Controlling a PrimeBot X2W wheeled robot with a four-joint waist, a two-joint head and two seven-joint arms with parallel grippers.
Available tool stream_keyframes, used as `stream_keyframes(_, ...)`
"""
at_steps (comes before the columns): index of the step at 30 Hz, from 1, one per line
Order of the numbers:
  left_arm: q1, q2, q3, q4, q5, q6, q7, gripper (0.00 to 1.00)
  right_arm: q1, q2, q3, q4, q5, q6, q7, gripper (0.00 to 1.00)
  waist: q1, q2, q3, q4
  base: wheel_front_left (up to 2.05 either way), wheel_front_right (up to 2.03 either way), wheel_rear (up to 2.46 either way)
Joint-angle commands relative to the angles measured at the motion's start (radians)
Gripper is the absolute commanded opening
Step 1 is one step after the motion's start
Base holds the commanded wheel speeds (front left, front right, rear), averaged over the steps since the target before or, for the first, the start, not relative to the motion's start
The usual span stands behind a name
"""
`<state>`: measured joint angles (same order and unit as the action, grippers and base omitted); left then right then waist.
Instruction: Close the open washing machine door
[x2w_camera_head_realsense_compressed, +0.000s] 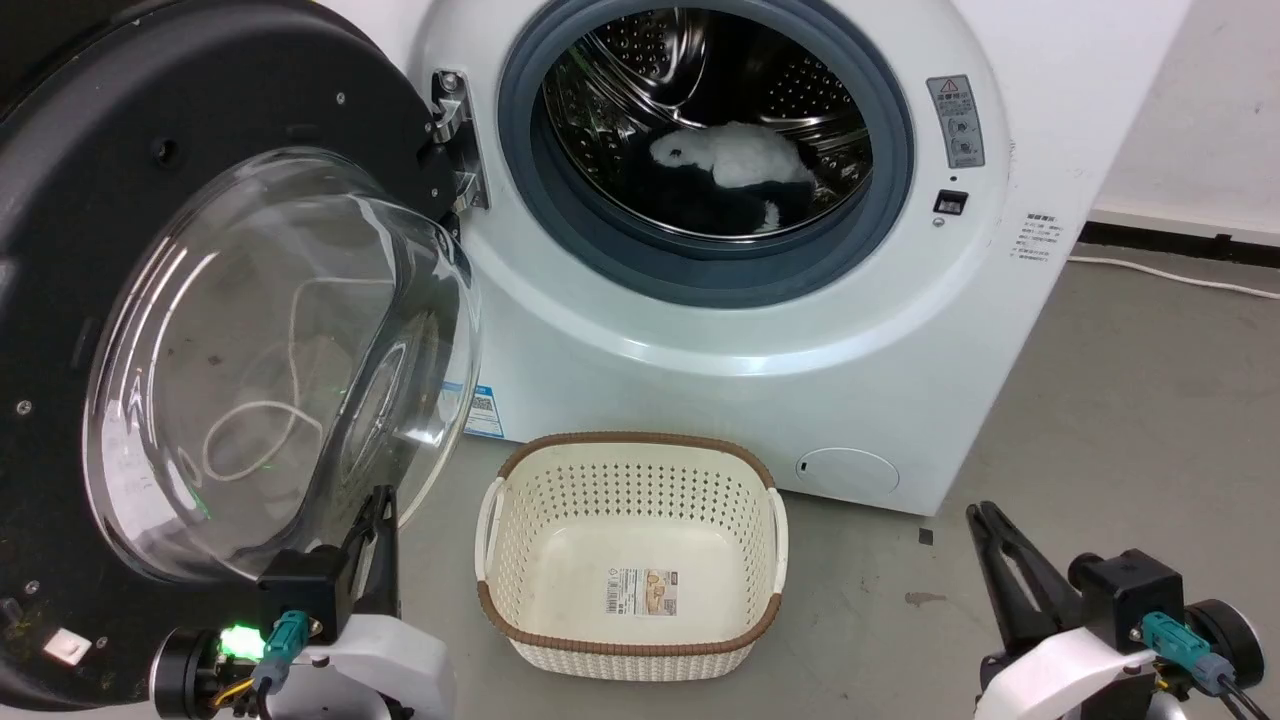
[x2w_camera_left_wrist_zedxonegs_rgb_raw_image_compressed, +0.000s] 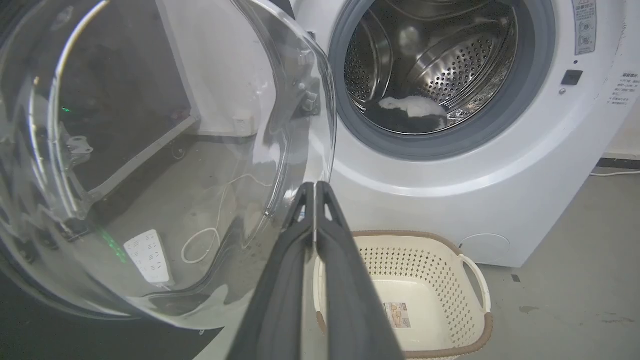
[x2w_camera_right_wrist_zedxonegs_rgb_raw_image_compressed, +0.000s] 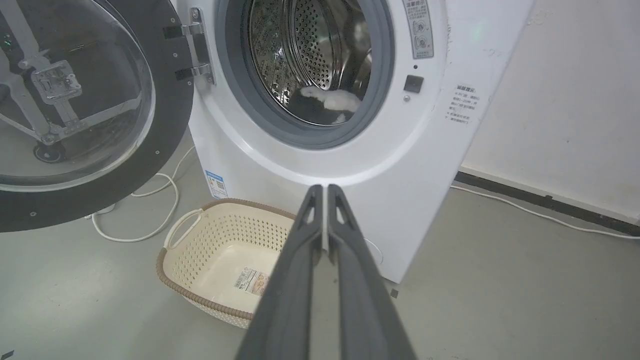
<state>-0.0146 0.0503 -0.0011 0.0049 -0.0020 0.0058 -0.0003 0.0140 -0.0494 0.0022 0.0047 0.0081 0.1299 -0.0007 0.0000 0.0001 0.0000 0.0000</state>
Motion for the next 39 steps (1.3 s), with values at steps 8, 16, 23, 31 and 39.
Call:
stream_keyframes(8,0.005,0.0,-0.004,0.003,-0.017,-0.002,-0.011,1.0,0.006,0.0,0.004,0.005,0.015,0.0,-0.011,1.0,0.0,-0.0001,0.0,0.0,0.0,0.0,0.0)
stream_keyframes(16,0.01,0.0,-0.009,0.009,-0.041,-0.006,-0.027,1.0,0.014,0.0,0.009,0.009,0.038,0.0,-0.028,1.0,0.0,-0.0001,-0.001,0.0,0.0,0.0,0.0)
stream_keyframes(23,0.015,0.001,-0.016,0.017,-0.067,-0.011,-0.046,0.96,0.024,0.0,0.015,0.016,0.064,0.0,-0.047,1.0,0.0,-0.0001,-0.002,0.0,0.0,0.0,0.0)
stream_keyframes(31,0.013,0.002,-0.013,0.0,-0.096,-0.02,-0.066,0.0,0.032,0.0,0.016,0.024,0.093,0.0,-0.066,1.0,0.0,-0.0001,-0.002,0.006,0.0,0.0,0.0)
stream_keyframes(39,-0.012,0.0,0.06,-0.134,-0.162,-0.007,-0.087,0.0,0.041,0.0,0.014,0.036,0.124,0.0,-0.086,1.0,0.0,-0.0001,-0.001,0.036,0.0,0.0,0.0)
